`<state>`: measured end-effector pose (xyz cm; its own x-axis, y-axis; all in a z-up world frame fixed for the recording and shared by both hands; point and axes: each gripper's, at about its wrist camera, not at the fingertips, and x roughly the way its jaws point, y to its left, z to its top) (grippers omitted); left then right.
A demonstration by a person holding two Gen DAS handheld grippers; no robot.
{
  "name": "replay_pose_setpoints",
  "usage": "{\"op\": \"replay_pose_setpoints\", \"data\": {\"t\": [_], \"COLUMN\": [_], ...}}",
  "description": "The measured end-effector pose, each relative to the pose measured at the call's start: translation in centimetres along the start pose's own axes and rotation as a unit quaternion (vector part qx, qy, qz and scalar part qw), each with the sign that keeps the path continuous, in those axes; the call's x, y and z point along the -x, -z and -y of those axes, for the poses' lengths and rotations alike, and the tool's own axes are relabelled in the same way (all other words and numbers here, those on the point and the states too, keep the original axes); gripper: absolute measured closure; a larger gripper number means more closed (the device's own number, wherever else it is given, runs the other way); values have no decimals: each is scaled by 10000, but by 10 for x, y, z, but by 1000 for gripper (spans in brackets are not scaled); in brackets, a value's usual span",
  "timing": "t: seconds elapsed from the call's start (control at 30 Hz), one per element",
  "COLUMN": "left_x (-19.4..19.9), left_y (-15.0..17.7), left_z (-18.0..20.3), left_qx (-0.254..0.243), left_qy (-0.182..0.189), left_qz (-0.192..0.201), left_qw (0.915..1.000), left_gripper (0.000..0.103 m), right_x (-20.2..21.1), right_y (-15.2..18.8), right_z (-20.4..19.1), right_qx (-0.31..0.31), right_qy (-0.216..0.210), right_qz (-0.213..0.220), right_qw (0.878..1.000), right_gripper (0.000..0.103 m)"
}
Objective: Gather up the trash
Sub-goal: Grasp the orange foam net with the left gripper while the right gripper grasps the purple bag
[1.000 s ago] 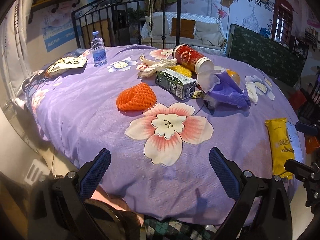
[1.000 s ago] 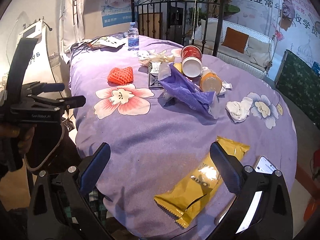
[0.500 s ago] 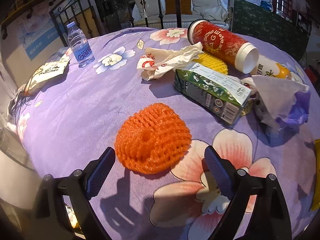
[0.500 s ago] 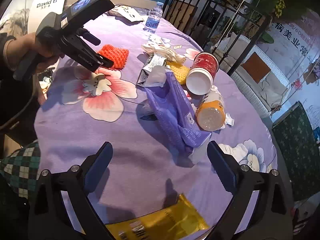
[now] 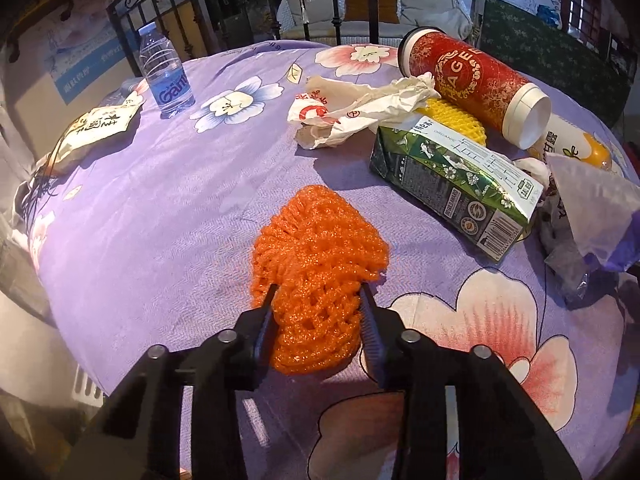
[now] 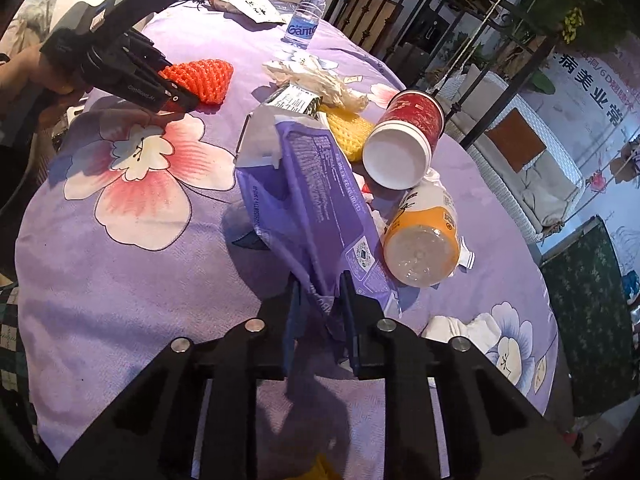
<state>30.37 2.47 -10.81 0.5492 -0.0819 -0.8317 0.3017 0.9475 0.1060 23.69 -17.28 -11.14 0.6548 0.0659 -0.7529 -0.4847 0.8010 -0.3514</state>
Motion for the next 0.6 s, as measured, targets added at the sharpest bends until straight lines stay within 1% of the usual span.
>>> {"op": "replay_pose_setpoints", "data": {"t": [0.03, 0.13, 0.27, 0.37, 0.43, 0.6], "left_x": [2, 10, 28, 46, 59, 91], "left_y": [0, 0, 7, 13, 18, 35], "left_z": [-1, -4, -4, -2, 0, -1], "left_qx": [53, 186, 287, 340, 361, 438], "left_qy": [34, 145, 274, 373, 415, 667], "left_qz": [25, 116, 293, 451, 562, 752], "left_qw": [10000, 9997, 9988, 9977, 9969, 9940], "left_gripper": [74, 76, 77, 77, 77, 77], "right_x": [4, 16, 43, 58, 69, 97], "right_y": [0, -1, -1, -2, -2, -4], "right_z": [0, 4, 13, 19, 17, 2], "right_qx": [-8, -198, -655, -974, -1079, -1234], "right_qy": [-3, -121, -282, -401, -427, -529], "right_qz": [38, 180, 508, 668, 774, 986], "right_qw": [10000, 9996, 9962, 9922, 9902, 9860], "right_gripper": [90, 93, 93, 93, 93, 93]}}
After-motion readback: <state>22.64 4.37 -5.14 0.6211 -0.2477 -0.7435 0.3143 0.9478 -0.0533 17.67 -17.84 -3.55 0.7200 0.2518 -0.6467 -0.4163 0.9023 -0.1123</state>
